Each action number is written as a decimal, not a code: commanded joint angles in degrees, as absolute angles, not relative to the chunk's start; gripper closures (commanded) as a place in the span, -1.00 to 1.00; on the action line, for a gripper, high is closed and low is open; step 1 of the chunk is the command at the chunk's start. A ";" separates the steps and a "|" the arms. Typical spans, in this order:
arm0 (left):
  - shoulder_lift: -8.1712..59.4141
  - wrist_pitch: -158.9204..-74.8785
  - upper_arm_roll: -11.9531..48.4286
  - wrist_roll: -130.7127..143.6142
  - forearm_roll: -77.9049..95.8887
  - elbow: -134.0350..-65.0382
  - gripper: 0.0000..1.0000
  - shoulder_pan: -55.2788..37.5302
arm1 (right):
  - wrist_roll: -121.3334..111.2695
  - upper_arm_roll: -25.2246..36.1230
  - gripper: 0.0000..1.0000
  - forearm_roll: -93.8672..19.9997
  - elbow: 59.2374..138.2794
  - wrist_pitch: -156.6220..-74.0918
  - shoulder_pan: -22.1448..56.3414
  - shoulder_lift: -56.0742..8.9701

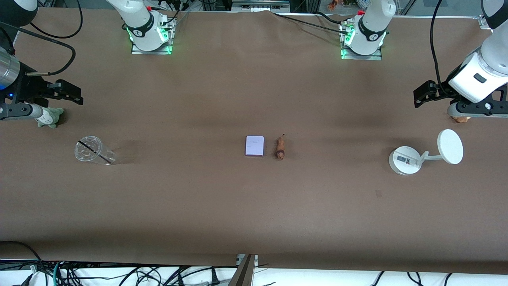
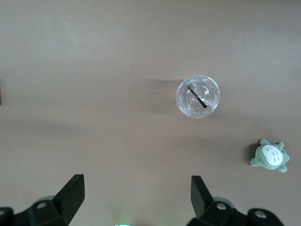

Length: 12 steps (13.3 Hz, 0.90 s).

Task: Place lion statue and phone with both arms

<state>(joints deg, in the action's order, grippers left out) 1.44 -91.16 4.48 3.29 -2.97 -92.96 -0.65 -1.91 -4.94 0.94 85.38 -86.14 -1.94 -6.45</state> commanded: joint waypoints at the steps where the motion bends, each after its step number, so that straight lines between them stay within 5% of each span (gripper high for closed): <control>1: 2.19 -90.18 4.57 2.11 -0.88 -92.46 -1.00 -1.14 | -1.93 -5.01 -1.00 0.09 83.41 -84.64 -1.93 -7.38; 6: 6.40 -92.10 8.86 7.27 2.90 -92.46 -1.00 -1.32 | -1.58 -5.01 -1.00 0.09 83.41 -84.64 -1.85 -7.47; 12: 20.10 -111.58 20.64 20.47 2.03 -92.46 -1.00 -2.45 | -1.76 -5.01 -1.00 -0.09 84.11 -84.73 -1.85 -7.82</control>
<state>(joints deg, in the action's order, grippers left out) 15.38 -106.79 18.55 18.79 1.91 -93.45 -1.89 -1.91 -4.96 0.86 85.38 -85.91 -1.88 -6.97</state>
